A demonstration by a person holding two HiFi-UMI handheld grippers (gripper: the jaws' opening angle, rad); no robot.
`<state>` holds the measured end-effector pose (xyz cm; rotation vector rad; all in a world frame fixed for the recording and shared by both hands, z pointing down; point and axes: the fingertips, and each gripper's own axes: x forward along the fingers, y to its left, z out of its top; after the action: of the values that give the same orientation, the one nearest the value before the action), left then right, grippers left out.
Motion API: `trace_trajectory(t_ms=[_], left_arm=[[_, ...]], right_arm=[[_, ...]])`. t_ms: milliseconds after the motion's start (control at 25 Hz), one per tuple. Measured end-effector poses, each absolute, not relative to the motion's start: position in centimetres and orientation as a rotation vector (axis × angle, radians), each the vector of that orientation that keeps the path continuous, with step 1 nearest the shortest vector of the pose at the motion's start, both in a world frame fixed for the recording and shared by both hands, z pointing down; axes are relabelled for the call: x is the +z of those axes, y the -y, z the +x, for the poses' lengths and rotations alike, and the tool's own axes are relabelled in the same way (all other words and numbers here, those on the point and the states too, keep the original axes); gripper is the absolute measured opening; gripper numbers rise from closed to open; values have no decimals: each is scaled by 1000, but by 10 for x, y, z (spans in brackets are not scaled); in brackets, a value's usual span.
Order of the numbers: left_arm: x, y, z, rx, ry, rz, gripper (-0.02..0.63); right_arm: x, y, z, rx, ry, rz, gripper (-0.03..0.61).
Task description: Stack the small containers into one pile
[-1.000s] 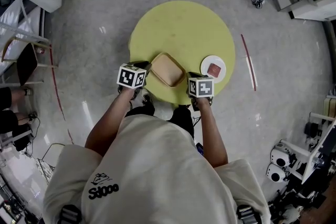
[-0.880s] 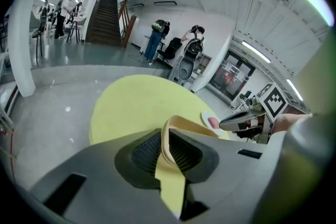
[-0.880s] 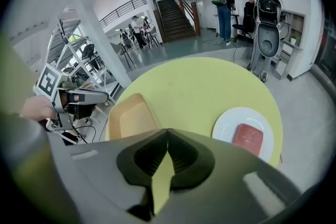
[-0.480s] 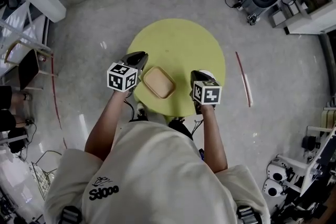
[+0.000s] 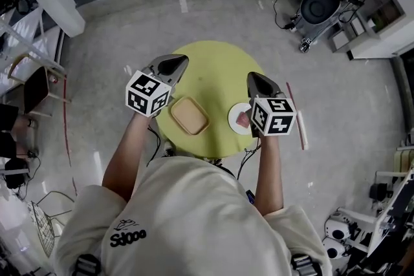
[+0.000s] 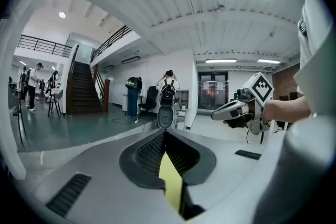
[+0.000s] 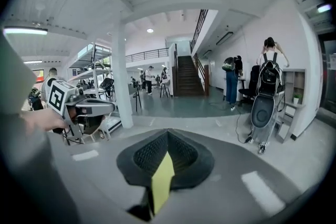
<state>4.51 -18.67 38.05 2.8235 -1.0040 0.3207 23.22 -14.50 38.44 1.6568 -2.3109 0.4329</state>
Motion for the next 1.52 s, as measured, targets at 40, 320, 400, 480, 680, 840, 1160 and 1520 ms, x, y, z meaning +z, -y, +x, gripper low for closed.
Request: trace_trajectory(t_ms=[40, 320, 400, 480, 680, 840, 1160, 1520], left_arm=[[367, 187, 49, 300, 1004, 2850, 6], [295, 186, 56, 324, 1120, 3042, 6], [276, 184, 58, 312, 1151, 3084, 6], [257, 181, 58, 276, 1175, 3120, 6], [225, 171, 55, 168, 1200, 3173, 6], [217, 164, 60, 172, 1176, 3218, 6], [216, 159, 65, 192, 1140, 3236, 6], [224, 158, 61, 228, 1151, 3233, 6]], right_arm=[[371, 147, 232, 391, 2332, 1658, 9], [283, 152, 219, 25, 2418, 1621, 9], [261, 150, 216, -69, 2429, 1615, 11], [244, 148, 211, -141, 2445, 1603, 11], [223, 141, 196, -230, 2480, 1551, 9], [221, 142, 196, -239, 2474, 1547, 9], [224, 144, 199, -221, 2459, 1566, 9], [230, 143, 195, -205, 2457, 1547, 9]])
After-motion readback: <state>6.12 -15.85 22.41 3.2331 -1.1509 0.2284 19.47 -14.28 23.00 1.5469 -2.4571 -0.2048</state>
